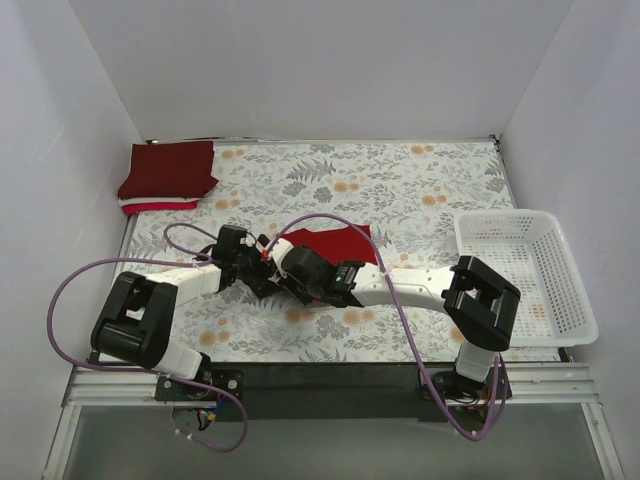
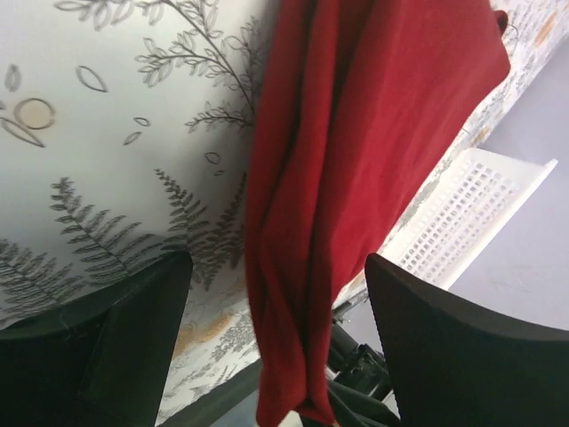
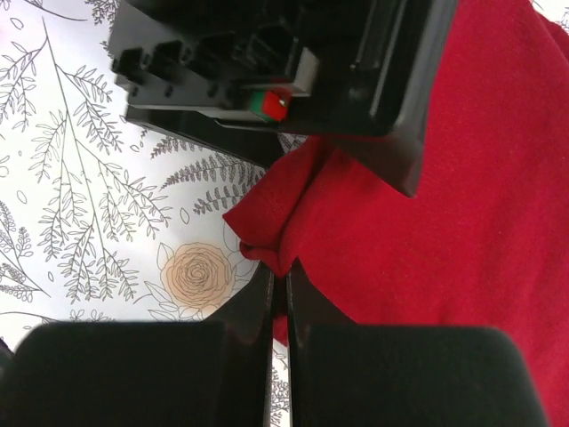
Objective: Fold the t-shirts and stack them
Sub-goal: Neatly place the folded tshirt to the corner
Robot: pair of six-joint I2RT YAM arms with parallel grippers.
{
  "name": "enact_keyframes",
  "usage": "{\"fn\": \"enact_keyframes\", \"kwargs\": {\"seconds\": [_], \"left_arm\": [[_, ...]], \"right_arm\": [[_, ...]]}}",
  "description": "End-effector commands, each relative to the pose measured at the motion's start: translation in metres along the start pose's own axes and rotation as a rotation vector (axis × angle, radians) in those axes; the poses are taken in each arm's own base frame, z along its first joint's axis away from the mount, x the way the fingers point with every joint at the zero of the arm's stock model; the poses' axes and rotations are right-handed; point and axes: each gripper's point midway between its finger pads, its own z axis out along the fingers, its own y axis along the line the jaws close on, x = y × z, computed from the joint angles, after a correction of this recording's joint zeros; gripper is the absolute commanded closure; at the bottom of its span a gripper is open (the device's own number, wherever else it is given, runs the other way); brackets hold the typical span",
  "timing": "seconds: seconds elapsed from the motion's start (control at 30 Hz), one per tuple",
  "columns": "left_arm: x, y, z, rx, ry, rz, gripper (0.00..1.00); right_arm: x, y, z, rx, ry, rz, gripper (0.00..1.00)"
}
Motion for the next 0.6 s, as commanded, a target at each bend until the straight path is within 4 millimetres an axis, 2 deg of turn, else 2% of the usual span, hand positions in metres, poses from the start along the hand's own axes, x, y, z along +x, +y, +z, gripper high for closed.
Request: {"fn": "enact_keyframes", "kwargs": {"seconds": [0.0, 0.1, 0.13, 0.23, 0.27, 0.33, 0.37, 0.43, 0.47, 0.5, 0.53, 0.57], "left_arm": [[-0.004, 0.014, 0.01, -0.039, -0.049, -0.043, 0.24], [-0.006, 0.012, 0.017, -0.032, -0.051, -0.032, 0.36], [-0.007, 0.01, 0.019, -0.03, -0.057, -0.026, 0.49], [-0.005, 0.008, 0.022, -0.031, -0.049, -0.017, 0.66], [-0.003, 0.007, 0.023, -0.029, -0.045, -0.009, 0.79], [-0.004, 0.007, 0.023, -0.028, -0.049, 0.01, 0.92], [-0.008, 0.005, 0.024, -0.031, -0.067, 0.023, 1.0], [-0.015, 0.009, 0.024, -0.064, -0.091, 0.071, 1.0], [-0.02, 0.015, 0.024, -0.104, -0.112, 0.084, 1.0], [-0.028, 0.008, 0.024, -0.11, -0.134, 0.119, 1.0], [-0.032, 0.015, 0.024, -0.157, -0.134, 0.164, 1.0], [-0.041, 0.017, 0.023, -0.18, -0.153, 0.188, 1.0]], "right_arm": [[-0.024, 0.004, -0.009, -0.029, -0.096, 0.044, 0.99], [-0.02, 0.007, -0.007, -0.043, -0.087, 0.05, 0.99], [-0.019, 0.008, -0.005, -0.05, -0.086, 0.049, 0.99], [-0.018, 0.009, -0.004, -0.053, -0.083, 0.053, 0.99], [-0.017, 0.009, -0.003, -0.054, -0.08, 0.053, 0.99], [-0.018, 0.01, -0.003, -0.06, -0.081, 0.054, 0.98], [-0.018, 0.012, -0.003, -0.065, -0.081, 0.059, 0.92], [-0.019, 0.014, -0.005, -0.078, -0.081, 0.071, 0.81], [-0.018, 0.014, -0.006, -0.081, -0.081, 0.077, 0.7], [-0.017, 0.014, -0.008, -0.082, -0.082, 0.082, 0.66], [-0.018, 0.013, -0.014, -0.081, -0.092, 0.093, 0.62], [-0.017, 0.009, -0.017, -0.07, -0.095, 0.103, 0.51]]}}
